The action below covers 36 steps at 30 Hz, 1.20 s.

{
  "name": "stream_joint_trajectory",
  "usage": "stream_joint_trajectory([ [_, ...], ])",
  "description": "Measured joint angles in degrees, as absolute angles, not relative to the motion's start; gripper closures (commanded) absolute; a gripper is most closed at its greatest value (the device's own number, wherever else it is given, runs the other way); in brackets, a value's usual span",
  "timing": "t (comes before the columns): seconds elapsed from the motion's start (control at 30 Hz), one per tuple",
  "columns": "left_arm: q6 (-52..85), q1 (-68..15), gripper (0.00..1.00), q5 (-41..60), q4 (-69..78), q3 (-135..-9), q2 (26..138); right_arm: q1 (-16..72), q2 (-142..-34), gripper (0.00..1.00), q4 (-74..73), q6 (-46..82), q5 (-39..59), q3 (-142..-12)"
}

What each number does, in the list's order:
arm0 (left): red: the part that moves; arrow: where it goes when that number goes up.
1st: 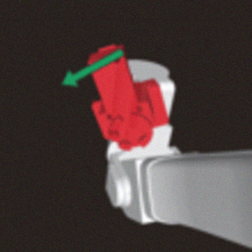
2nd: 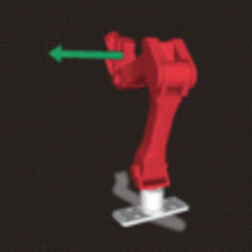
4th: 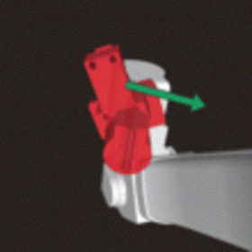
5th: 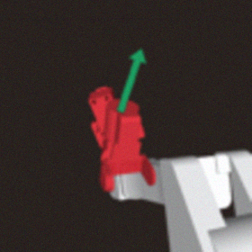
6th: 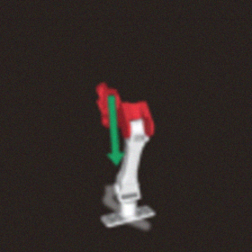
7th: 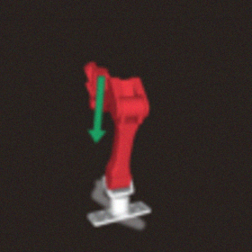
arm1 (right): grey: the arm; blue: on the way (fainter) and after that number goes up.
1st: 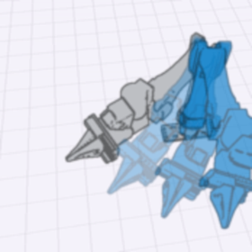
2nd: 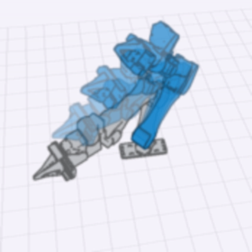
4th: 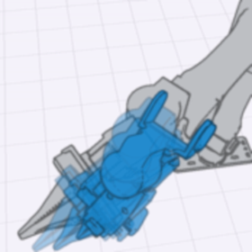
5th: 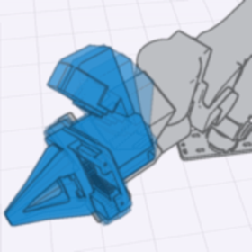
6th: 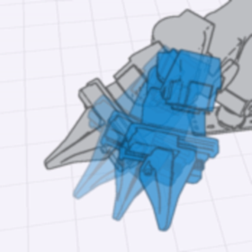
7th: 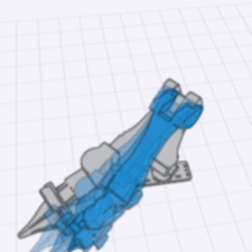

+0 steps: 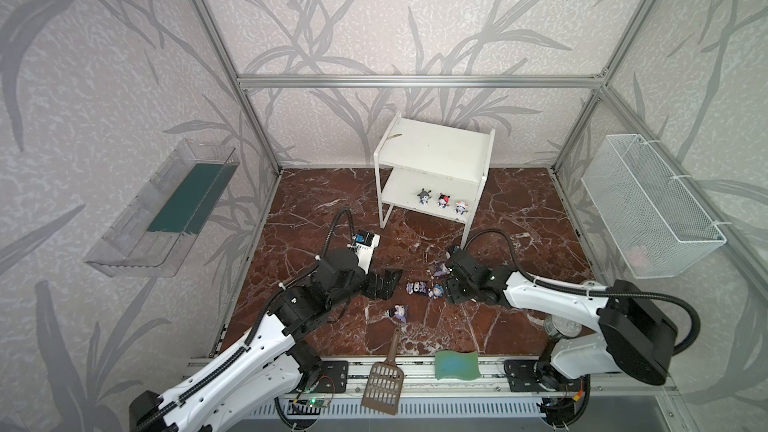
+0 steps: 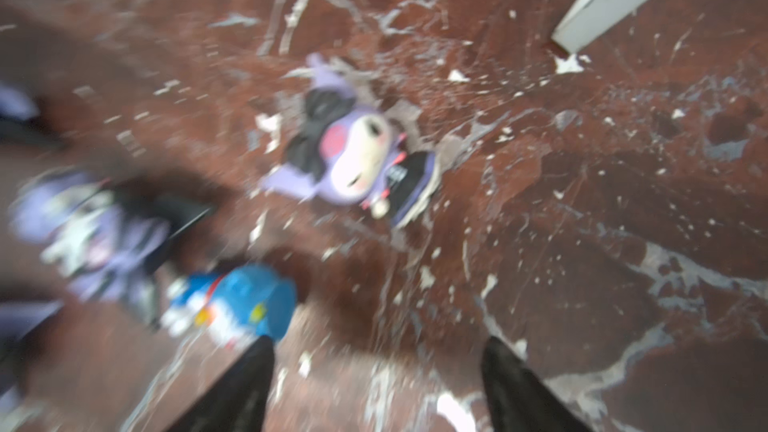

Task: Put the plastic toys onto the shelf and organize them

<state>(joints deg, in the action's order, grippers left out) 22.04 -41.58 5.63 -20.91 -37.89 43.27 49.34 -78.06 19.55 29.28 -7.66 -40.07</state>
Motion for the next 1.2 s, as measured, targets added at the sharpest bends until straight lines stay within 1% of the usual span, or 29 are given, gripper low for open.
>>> stream_joint_trajectory([
  [0.07,22.0,-41.6,0.01,5.7,-20.9,-37.9,43.2,49.8,-75.2,0.62,19.1,30.4,-3.6,-38.9],
  [0.1,22.0,-41.6,0.01,5.7,-20.9,-37.9,43.2,50.0,-74.2,0.66,18.5,31.3,-1.5,-38.3],
  [0.13,22.0,-41.6,0.01,5.7,-20.9,-37.9,43.2,50.3,-73.7,0.67,18.0,31.8,0.2,-38.0],
  [0.3,22.0,-41.6,0.01,5.7,-20.8,-37.9,43.0,51.0,-74.4,0.70,14.4,34.2,4.1,-38.1],
  [0.4,22.0,-41.7,0.01,5.7,-20.8,-37.9,42.1,51.1,-78.5,0.73,12.8,34.5,5.0,-40.2],
  [0.6,22.1,-42.2,0.01,5.6,-20.9,-37.9,40.9,51.1,-87.5,0.77,11.4,34.4,3.6,-45.1],
  [0.73,22.0,-42.3,0.01,5.5,-20.9,-37.9,40.6,51.1,-90.8,0.78,11.2,34.0,2.1,-47.6],
  [0.9,22.0,-42.4,0.01,5.2,-20.8,-37.9,40.7,51.0,-92.9,0.78,10.6,33.3,2.3,-49.0],
  [1.03,22.0,-42.5,0.01,5.1,-20.8,-37.9,40.9,51.1,-94.7,0.79,10.7,32.2,4.5,-49.0],
  [1.2,22.0,-42.5,0.01,4.8,-20.8,-37.9,41.0,51.3,-93.2,0.79,12.0,30.0,5.6,-46.9],
])
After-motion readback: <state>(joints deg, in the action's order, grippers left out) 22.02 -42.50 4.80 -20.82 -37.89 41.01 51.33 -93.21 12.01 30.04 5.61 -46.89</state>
